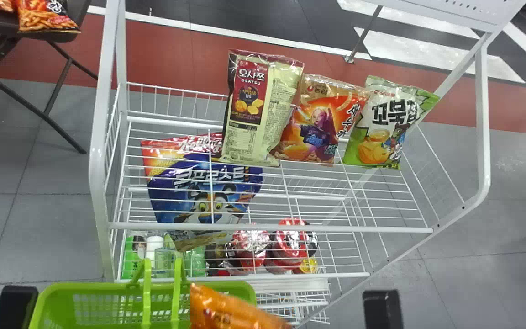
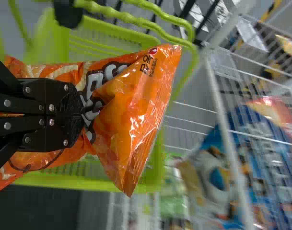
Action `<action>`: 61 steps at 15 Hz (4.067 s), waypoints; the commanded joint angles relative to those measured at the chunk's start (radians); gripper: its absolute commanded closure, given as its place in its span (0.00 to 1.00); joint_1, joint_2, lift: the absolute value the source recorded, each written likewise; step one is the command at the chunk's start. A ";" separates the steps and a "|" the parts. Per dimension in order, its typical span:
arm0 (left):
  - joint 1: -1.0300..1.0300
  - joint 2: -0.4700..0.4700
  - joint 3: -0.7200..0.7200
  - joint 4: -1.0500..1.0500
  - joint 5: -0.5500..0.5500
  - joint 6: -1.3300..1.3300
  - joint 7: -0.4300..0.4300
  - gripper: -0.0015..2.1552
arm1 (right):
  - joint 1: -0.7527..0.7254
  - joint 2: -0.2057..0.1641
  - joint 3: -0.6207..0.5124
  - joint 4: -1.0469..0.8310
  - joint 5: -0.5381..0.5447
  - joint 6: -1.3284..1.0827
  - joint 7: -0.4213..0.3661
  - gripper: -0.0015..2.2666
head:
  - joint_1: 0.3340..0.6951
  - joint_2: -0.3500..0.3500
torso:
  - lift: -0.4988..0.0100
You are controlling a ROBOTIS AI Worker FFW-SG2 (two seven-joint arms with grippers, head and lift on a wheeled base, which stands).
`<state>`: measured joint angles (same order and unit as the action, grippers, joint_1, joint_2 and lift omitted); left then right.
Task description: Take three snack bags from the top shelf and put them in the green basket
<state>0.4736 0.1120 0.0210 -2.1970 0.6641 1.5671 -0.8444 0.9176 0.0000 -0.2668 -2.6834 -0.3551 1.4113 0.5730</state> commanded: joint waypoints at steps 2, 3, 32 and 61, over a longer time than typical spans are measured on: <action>0.000 0.000 -0.007 -0.013 0.002 0.004 0.005 0.72 | -0.031 0.001 0.040 0.108 -0.022 -0.056 -0.005 0.93 | 1.00 0.00 | 0.92; 0.000 0.000 -0.013 -0.020 0.000 0.004 0.005 0.72 | -0.036 0.001 0.055 0.137 -0.015 -0.136 -0.018 0.93 | 1.00 0.00 | 0.92; -0.021 0.002 -0.059 0.002 -0.014 0.004 0.027 0.72 | -0.592 0.001 0.031 0.674 0.315 -1.283 -0.300 0.02 | 1.00 0.00 | 0.92; -0.032 0.009 -0.078 -0.006 -0.031 0.004 0.027 0.72 | -0.241 0.001 -0.255 0.146 -0.047 -0.789 -0.206 0.89 | 1.00 0.00 | 0.92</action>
<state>0.4436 0.1221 -0.0554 -2.2026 0.6332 1.5671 -0.8175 0.6070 0.0000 -0.4818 -2.4643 -0.3455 0.5467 0.3429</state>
